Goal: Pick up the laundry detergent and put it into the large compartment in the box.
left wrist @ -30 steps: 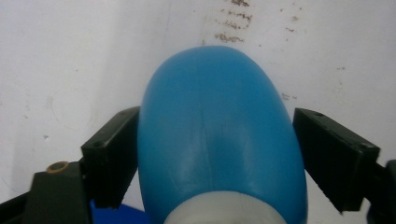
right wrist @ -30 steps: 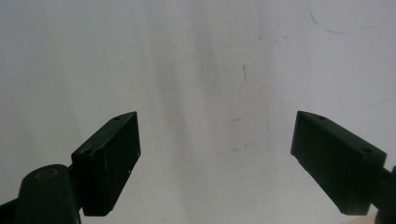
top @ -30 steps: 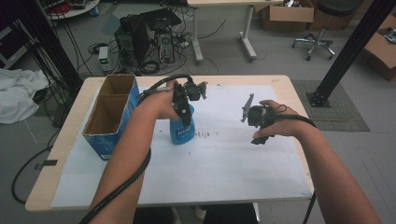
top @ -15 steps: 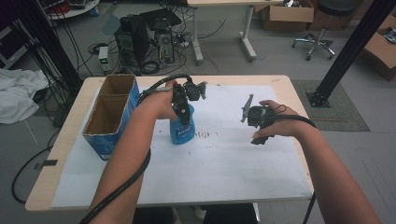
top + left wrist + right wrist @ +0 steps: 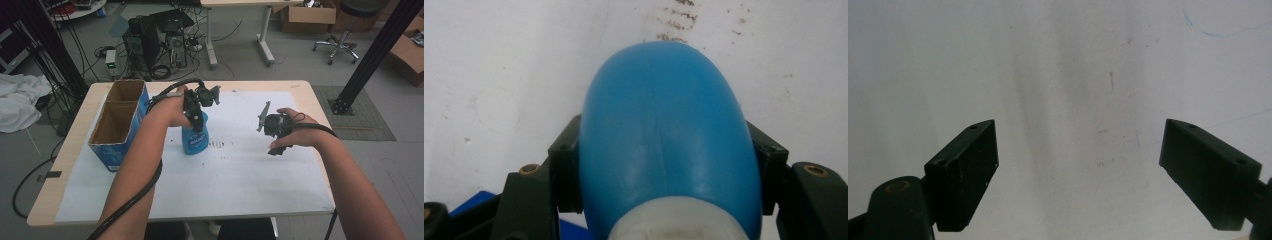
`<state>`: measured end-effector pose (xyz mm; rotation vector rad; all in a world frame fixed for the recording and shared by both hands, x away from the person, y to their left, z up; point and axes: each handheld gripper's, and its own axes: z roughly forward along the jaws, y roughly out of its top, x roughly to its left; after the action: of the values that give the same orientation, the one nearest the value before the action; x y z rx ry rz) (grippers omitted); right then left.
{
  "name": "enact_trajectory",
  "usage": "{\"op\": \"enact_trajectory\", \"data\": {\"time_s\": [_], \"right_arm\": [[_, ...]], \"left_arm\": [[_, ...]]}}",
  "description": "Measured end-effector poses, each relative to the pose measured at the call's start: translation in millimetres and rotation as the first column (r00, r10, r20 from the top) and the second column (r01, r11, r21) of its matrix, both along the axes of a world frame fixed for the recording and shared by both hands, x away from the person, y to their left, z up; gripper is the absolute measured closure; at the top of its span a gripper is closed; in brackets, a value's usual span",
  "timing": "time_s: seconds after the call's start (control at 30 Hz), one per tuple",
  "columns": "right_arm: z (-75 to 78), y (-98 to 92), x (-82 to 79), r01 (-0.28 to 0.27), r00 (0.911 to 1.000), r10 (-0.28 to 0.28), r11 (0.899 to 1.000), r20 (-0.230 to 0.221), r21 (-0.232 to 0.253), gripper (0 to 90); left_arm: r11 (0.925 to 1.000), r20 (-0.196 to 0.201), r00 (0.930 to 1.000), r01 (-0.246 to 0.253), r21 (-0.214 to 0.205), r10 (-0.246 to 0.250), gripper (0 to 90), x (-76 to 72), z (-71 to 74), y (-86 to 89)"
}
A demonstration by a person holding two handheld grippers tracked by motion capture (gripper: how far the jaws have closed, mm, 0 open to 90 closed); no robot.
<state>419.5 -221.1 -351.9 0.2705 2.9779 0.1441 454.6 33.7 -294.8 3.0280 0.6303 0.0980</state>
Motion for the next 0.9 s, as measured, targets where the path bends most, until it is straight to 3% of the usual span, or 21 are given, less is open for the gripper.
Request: {"op": "enact_trajectory", "data": {"time_s": [0.37, 0.47, 0.53, 0.57, 0.6, 0.63, 0.67, 0.7, 0.77, 0.9], "right_arm": [[-0.7, -1.1, -1.6, 0.002, 1.0, -0.002, 1.0, 0.0, 0.006, 15.9], [1.0, -2.0, -2.4, 0.002, 1.0, -0.002, 1.0, 0.005, 0.003, 15.9], [2.2, -2.9, -3.6, 0.002, 1.0, -0.002, 1.0, 0.005, 0.002, 15.9], [3.3, -3.4, -4.6, -0.001, 1.0, 0.001, 1.0, 0.009, 0.004, 15.9], [3.8, -3.6, -5.3, 0.003, 1.0, -0.003, 1.0, 0.008, 0.004, 15.9], [4.1, -3.8, -5.2, -0.004, 0.9999, 0.004, 1.0, 0.011, 0.006, 15.9], [4.1, -3.8, -5.2, -0.004, 0.9999, 0.004, 1.0, 0.011, 0.006, 15.9], [5.7, -3.8, -6.1, -0.003, 0.9999, 0.002, 1.0, 0.013, 0.005, 15.9], [6.1, -3.8, -6.1, -0.004, 0.9999, 0.004, 1.0, 0.013, 0.006, 15.9], [7.4, -3.1, -6.9, -0.004, 0.9999, 0.004, 1.0, 0.017, 0.005, 15.9]], "left_arm": [[0.9998, 0.003, 0.9998, -0.02, 0.008, 0.02, 37.7, -1.1, 1.7, -2.9], [0.9994, 0.008, 0.9994, -0.033, 0.006, 0.033, 37.8, -1.6, 9.3, -4.1], [0.9991, 0.01, 0.9991, -0.041, 0.004, 0.041, 37.7, -2.8, 18.3, -4.6], [0.9982, 0.015, 0.9981, -0.06, 0.003, 0.06, 37.8, -4.3, 29.4, -5.3], [0.9982, 0.015, 0.9981, -0.06, 0.003, 0.06, 37.8, -4.3, 29.4, -5.3], [0.9975, 0.025, 0.9972, -0.071, 0.002, 0.07, 37.8, -6.8, 42.0, -6.1], [0.9975, 0.025, 0.9972, -0.071, 0.002, 0.07, 37.7, -6.8, 42.0, -6.1], [0.9963, 0.035, 0.9957, -0.086, 0.002, 0.086, 37.7, -9.1, 55.3, -6.8], [0.9951, 0.04, 0.9943, -0.099, -0.004, 0.099, 37.7, -10.7, 61.4, -6.9], [0.9891, 0.028, 0.9887, -0.147, -0.012, 0.147, 37.7, -12.8, 83.5, -5.8]]}}
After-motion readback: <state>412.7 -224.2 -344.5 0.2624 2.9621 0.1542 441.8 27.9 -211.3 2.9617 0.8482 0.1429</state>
